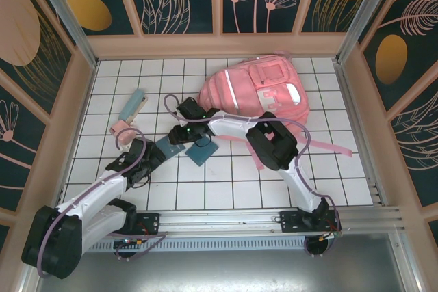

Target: Pack the student bag

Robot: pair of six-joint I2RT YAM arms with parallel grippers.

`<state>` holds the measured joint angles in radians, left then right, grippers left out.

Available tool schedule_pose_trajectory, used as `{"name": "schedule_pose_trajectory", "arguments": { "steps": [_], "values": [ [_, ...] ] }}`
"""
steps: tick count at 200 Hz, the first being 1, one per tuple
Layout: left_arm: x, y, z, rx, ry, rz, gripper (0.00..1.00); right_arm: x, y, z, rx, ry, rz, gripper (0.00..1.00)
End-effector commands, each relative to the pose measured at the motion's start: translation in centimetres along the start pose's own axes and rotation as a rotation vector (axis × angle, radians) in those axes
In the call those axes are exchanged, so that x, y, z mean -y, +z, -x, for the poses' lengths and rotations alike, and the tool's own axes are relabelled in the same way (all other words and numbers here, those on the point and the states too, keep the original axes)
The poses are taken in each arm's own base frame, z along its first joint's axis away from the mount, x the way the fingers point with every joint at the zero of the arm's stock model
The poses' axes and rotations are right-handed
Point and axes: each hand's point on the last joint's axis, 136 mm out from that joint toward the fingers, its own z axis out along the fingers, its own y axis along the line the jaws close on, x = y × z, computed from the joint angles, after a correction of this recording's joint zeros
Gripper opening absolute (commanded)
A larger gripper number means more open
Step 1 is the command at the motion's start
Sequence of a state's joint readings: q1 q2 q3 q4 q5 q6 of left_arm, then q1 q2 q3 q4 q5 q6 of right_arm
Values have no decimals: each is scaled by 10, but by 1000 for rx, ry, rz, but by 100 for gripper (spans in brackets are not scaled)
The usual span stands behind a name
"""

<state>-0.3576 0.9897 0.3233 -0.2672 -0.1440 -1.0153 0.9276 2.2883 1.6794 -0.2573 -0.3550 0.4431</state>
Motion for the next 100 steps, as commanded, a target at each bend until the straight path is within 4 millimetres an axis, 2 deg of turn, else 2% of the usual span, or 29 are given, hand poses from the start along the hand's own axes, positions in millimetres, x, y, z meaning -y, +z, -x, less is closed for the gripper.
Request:
{"name": "schedule_pose_trajectory", "arguments": {
  "steps": [1,23,47,84,100],
  "values": [
    [14,7,-12,-54,7,-101,74,7,17,-27,-84,-5,-29,38],
    [39,1,-12,-68,6,-236,72,3,16,-29,-91,2,-7,33],
    [69,-17,-3,-39,1,-390,70,-1,14,-27,-88,8,11,31],
    [94,-43,10,11,-17,-538,63,-7,5,-20,-70,18,53,30],
    [98,-50,14,25,-34,-570,62,-6,0,-16,-60,26,61,30]
  ]
}}
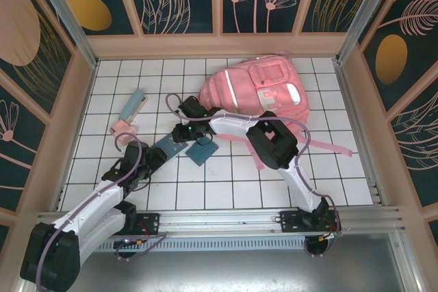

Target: Pack the student bag

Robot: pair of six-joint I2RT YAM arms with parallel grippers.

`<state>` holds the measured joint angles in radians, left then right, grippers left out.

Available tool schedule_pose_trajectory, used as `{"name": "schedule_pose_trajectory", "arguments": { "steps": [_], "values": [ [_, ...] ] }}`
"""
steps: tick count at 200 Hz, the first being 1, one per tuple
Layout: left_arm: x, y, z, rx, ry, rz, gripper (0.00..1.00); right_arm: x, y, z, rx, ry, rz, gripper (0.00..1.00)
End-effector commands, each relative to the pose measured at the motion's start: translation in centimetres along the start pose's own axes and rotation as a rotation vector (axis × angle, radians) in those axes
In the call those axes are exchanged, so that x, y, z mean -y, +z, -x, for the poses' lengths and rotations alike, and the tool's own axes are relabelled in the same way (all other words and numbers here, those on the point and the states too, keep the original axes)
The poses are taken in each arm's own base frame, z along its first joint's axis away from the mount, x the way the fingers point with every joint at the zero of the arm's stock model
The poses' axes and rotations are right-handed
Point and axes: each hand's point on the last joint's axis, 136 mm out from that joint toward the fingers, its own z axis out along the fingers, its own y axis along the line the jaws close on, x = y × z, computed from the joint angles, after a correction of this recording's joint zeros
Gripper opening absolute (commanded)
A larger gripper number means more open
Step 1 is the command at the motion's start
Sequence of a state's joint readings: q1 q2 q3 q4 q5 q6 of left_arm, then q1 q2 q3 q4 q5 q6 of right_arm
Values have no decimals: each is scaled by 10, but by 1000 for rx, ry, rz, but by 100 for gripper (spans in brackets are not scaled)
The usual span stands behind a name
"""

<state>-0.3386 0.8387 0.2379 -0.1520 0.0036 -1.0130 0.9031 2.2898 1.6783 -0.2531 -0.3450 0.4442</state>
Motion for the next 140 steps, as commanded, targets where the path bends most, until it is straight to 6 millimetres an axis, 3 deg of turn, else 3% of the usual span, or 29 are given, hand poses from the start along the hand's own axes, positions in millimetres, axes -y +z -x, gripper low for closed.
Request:
{"name": "schedule_pose_trajectory", "arguments": {
  "steps": [1,36,108,140],
  "values": [
    [80,-23,19,43,-2,-348,62,-18,3,-24,-80,7,78,30],
    [85,-32,25,83,-43,-394,61,-17,-5,-16,-61,15,86,30],
    [85,-31,26,87,-180,-460,56,-14,-15,-7,-39,12,85,30],
    [96,-39,28,86,-238,-552,53,-15,-16,-6,-36,12,86,30]
  ]
}}
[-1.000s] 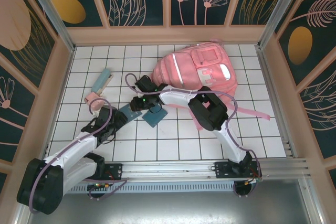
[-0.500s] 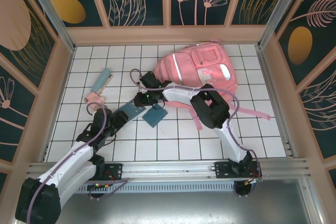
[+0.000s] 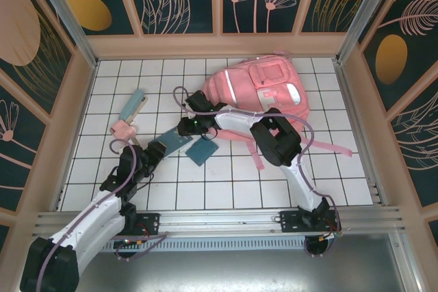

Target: Pack the student bag

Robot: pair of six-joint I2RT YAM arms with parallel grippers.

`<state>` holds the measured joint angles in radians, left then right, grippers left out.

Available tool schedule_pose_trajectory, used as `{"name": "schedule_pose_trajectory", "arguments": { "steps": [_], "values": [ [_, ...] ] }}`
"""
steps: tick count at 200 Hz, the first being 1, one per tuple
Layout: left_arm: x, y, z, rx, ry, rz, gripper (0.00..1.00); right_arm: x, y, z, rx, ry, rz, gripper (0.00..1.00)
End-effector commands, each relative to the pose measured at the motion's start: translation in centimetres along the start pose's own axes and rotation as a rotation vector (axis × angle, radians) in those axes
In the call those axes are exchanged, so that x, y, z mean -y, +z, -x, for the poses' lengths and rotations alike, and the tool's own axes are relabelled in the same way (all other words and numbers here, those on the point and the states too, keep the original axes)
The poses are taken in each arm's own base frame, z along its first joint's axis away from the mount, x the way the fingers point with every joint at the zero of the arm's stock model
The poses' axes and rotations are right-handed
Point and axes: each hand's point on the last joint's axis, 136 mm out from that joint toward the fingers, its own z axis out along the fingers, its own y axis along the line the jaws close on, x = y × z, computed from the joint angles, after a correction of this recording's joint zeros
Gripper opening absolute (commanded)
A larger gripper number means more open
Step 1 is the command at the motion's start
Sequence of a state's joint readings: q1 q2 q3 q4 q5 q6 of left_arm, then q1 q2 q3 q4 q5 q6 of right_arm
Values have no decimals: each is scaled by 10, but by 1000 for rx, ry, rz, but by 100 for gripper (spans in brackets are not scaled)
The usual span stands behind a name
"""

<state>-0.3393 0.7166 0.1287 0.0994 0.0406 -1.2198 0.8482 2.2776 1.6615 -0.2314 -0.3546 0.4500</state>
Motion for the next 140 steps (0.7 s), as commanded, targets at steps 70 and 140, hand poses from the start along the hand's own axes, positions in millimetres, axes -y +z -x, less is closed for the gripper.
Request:
{"name": "schedule_pose_trajectory", "arguments": {
  "steps": [70,140],
  "values": [
    [67,-15,5,-15,-124,-293,51,-34,-6,-25,-74,-27,90,30],
    [22,-5,4,-18,-38,15,43,-30,-9,-24,-66,-25,78,31]
  ]
}}
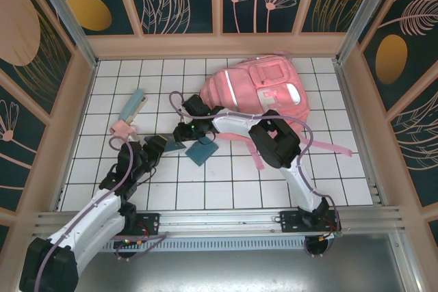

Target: Pack the student bag

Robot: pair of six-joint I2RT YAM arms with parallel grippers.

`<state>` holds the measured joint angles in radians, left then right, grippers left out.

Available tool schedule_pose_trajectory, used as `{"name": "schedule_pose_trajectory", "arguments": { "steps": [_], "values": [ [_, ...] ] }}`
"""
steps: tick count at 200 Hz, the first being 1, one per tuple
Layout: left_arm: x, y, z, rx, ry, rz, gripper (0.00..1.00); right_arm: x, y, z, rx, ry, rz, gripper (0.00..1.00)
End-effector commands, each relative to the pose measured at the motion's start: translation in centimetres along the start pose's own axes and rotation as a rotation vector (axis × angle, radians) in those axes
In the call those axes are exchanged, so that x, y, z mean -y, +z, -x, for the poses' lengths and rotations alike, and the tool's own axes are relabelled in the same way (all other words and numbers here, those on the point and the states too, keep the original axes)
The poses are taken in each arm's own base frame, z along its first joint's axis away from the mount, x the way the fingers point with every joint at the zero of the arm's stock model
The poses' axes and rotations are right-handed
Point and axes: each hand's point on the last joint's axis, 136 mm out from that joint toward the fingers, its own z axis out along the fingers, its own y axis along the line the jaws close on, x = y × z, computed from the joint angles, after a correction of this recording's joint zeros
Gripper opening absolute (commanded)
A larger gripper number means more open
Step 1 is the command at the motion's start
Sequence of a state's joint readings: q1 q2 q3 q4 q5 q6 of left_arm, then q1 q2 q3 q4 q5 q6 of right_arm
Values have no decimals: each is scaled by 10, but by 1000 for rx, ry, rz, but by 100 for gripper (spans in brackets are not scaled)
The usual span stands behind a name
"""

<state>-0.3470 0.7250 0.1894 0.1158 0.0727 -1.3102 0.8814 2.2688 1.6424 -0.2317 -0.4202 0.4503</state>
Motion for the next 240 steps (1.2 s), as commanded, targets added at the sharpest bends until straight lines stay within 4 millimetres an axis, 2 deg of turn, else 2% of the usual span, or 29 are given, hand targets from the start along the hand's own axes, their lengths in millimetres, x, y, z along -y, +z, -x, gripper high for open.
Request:
{"name": "schedule_pose_trajectory", "arguments": {
  "steps": [1,35,62,80,119,132,151,164,172,192,240],
  "values": [
    [-10,-3,1,0,45,93,42,-9,-12,-3,-4,-5,16,31],
    [-10,-4,3,6,61,114,20,-10,-19,5,16,-8,7,31],
    [1,-8,10,27,95,118,5,-15,-46,29,93,-44,-42,32],
    [15,-11,15,40,125,105,5,-16,-75,50,169,-60,-91,32],
    [46,-16,23,53,191,68,4,-8,-151,93,344,-86,-238,38],
    [55,-16,25,51,210,56,4,4,-172,104,386,-76,-309,40],
    [68,-15,25,43,232,29,3,32,-191,112,400,-46,-427,42],
    [76,-15,27,44,245,16,2,49,-196,111,386,-36,-476,42],
    [81,-15,28,46,253,8,1,57,-196,111,372,-32,-492,46],
    [91,-13,30,48,275,1,0,78,-189,105,327,-18,-539,47],
    [108,-11,31,33,310,-19,1,110,-167,87,257,5,-601,47]
  ]
}}
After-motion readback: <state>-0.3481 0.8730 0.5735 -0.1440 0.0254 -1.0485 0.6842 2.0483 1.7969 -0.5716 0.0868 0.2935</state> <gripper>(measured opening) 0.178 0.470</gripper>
